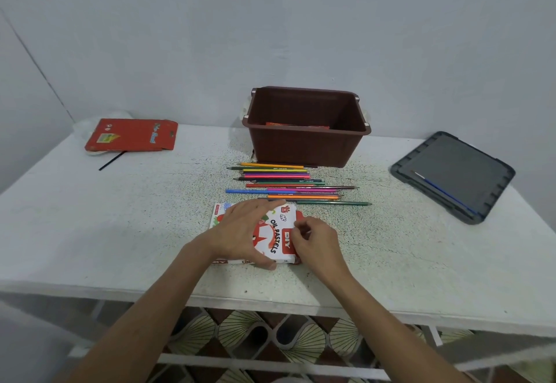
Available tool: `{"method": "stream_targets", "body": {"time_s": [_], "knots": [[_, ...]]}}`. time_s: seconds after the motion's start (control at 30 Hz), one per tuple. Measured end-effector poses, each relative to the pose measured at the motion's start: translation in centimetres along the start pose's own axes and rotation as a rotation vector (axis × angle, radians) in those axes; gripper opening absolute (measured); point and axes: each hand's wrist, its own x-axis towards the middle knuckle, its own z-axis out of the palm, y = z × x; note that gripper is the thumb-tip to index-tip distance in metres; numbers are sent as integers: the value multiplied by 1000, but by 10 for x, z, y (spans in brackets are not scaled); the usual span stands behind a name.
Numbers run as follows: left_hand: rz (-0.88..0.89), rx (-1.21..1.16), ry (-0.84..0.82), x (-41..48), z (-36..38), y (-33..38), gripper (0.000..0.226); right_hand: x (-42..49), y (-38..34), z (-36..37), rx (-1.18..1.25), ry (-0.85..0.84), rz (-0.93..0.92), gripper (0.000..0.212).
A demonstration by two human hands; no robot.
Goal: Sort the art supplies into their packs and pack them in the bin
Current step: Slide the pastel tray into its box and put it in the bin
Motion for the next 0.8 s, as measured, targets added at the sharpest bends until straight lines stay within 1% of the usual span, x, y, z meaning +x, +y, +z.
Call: {"method": "stream_targets", "body": {"time_s": [0.13, 0.23, 0.33, 0.4, 0.47, 0.53, 0.57, 0.63, 0.73, 0.8], "knots": [[-1, -2, 17, 0, 5, -2, 117, 2, 2, 9, -66, -30, -11, 15], [-22, 11, -12, -1, 4, -1, 117, 3, -2, 6, -82, -86, 3, 17], [-86, -36, -19, -4, 0, 3, 105, 7, -5, -2, -99, -141, 28, 21], [-152, -40, 69, -5, 0, 0, 92, 13, -7, -7, -87, -167, 62, 21], [-239, 5, 204, -5, 2, -8, 80, 18, -10, -10, -75, -170, 99, 21], [-313, -7, 339, -7, 6, -18, 69, 23, -13, -11, -62, -170, 128, 21], [-347, -51, 381, -8, 9, -21, 63, 24, -14, -12, -57, -177, 141, 21], [-401, -212, 420, -11, 13, -23, 52, 26, -19, -10, -75, -214, 155, 23], [-403, -368, 459, -12, 17, -19, 41, 27, -25, -4, -193, -256, 128, 22], [-409, -469, 522, -13, 14, -17, 33, 29, -26, -4, -207, -279, 133, 21]]}}
